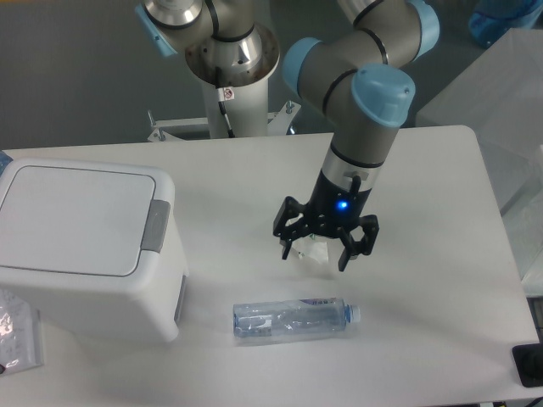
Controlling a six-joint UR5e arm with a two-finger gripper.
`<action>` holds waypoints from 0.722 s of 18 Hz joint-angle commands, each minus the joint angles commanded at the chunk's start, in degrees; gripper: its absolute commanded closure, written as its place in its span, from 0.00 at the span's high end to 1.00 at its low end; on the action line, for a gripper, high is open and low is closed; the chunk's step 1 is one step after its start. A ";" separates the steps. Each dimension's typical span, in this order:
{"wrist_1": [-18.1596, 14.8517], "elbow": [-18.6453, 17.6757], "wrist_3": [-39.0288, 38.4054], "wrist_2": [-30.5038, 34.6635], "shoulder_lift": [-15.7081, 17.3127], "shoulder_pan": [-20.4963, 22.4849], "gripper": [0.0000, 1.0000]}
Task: Open the trash can
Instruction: 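Move the gripper toward the white trash bin's lid edge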
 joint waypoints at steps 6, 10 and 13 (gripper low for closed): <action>0.00 4.68 -6.36 -6.00 1.48 -2.54 1.00; 0.09 1.87 -5.83 -5.91 5.00 -5.44 1.00; 0.00 0.82 -6.35 -5.91 7.37 -7.39 1.00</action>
